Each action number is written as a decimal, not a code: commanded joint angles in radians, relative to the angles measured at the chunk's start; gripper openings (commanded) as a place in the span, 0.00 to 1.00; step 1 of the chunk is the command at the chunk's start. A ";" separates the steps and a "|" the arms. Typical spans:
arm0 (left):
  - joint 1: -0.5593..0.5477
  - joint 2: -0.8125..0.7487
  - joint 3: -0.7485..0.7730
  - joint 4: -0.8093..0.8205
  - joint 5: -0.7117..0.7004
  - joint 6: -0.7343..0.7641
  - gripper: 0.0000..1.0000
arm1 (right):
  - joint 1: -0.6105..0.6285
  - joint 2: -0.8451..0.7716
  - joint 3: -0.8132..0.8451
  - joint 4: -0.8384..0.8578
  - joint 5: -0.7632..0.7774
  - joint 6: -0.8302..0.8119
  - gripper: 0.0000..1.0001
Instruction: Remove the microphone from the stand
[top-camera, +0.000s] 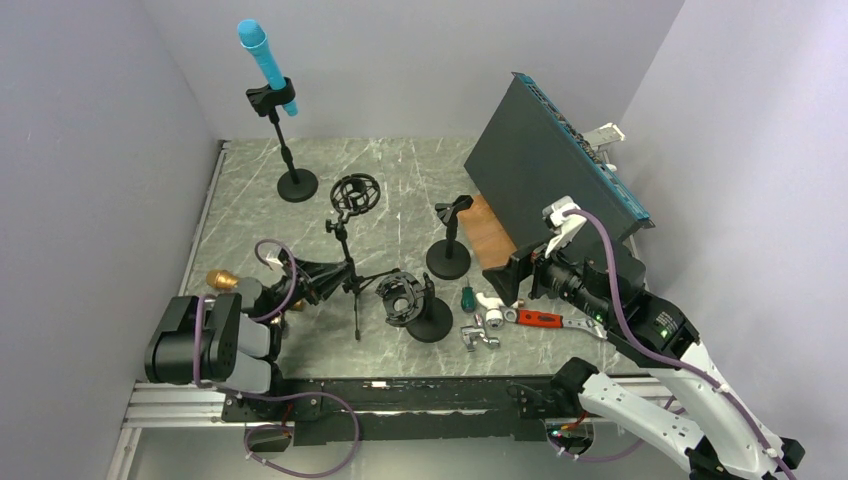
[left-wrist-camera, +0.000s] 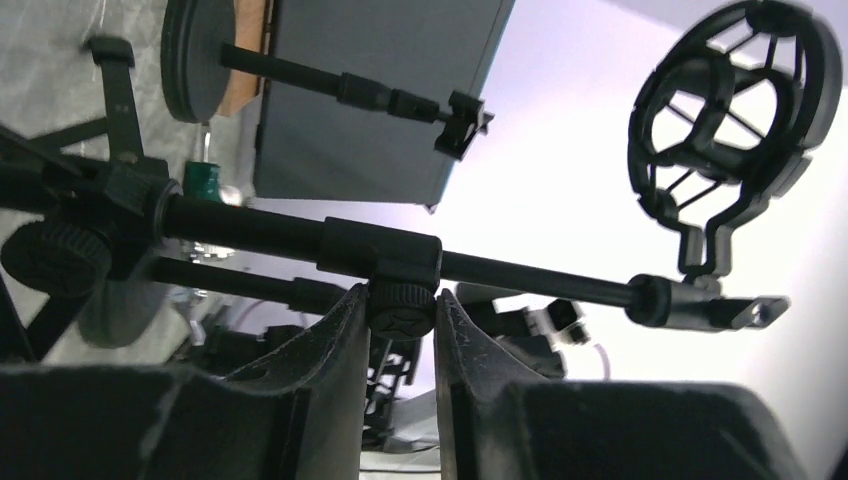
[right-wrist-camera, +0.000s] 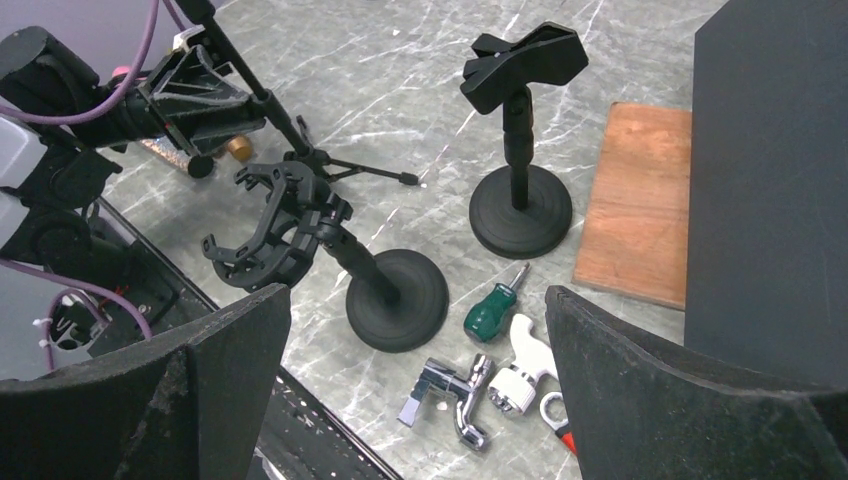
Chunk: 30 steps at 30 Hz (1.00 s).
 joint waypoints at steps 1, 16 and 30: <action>0.003 0.059 -0.075 0.218 -0.125 -0.224 0.00 | 0.004 0.007 0.010 0.013 0.009 0.004 1.00; -0.017 0.116 -0.138 0.224 -0.206 -0.276 0.00 | 0.003 0.030 0.024 0.015 0.012 -0.006 1.00; -0.017 -0.032 -0.161 0.186 -0.142 0.020 0.55 | 0.003 0.019 0.005 0.022 0.019 -0.006 1.00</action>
